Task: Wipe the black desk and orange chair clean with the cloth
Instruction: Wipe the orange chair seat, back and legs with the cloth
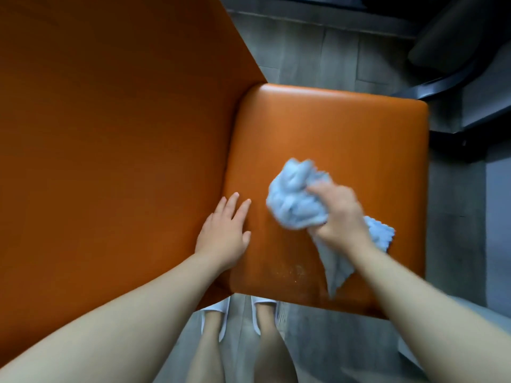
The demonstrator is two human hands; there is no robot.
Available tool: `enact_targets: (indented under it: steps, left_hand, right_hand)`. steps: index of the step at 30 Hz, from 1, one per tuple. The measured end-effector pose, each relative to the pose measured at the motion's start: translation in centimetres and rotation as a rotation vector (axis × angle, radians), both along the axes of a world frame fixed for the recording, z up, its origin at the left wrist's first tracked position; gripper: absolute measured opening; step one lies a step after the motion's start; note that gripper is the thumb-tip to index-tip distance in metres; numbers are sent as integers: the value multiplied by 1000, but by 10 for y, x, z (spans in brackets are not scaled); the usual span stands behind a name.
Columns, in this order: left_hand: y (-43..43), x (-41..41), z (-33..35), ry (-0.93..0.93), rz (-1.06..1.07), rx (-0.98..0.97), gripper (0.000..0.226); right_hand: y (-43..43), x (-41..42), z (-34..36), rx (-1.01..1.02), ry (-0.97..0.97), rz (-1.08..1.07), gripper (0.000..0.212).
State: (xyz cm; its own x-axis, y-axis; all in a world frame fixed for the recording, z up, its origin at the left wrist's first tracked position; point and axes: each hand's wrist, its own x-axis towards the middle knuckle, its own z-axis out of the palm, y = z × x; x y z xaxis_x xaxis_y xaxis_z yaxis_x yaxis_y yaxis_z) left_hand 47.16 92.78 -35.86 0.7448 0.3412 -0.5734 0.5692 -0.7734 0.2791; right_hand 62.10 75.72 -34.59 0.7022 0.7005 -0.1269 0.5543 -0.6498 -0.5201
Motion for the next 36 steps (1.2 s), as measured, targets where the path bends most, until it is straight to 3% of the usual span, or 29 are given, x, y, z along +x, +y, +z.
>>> enact_targets:
  steps: [2, 4, 6, 11, 14, 16, 17, 20, 24, 27, 30, 33, 36]
  left_hand:
    - [3, 5, -2, 24, -1, -41, 67]
    - [4, 6, -3, 68, -35, -52, 68]
    - [5, 6, -3, 96, -74, -40, 68]
    - [2, 0, -2, 104, -144, -10, 73]
    - [-5, -7, -5, 100, -138, 4, 76]
    - [-8, -8, -6, 96, -131, 5, 77]
    - [-9, -8, -6, 98, -132, 10, 78]
    - [-6, -8, -6, 115, -149, 12, 78]
    - [-3, -11, -4, 132, -214, -3, 77]
    - [-10, -17, -4, 147, -210, 2, 77]
    - [-13, -19, -6, 139, -204, 6, 72]
    - [-14, -17, -5, 143, -180, -12, 64]
    - [-14, -16, -2, 156, -170, -55, 64]
  right_hand:
    - [1, 43, -6, -171, -72, -319, 61]
    - [-2, 52, -6, -374, -102, -387, 66]
    - [-10, 21, -6, -431, -60, -284, 63]
    - [-36, -51, 4, -202, 44, 116, 39]
    - [-32, -6, -1, -145, 38, -203, 43]
    - [-25, 22, -5, -269, -35, -460, 50]
    - [-21, 25, -5, -352, -31, -490, 56]
    - [-16, -16, -2, -413, -34, -271, 52]
    - [-38, -83, 9, -130, -35, 166, 33]
    - [-43, -48, 9, -68, -61, -101, 44]
    - [-36, -9, 8, -304, -88, -424, 53]
    - [-24, -25, 0, -460, -62, -325, 62]
    - [-20, -81, -1, -389, -93, -71, 59]
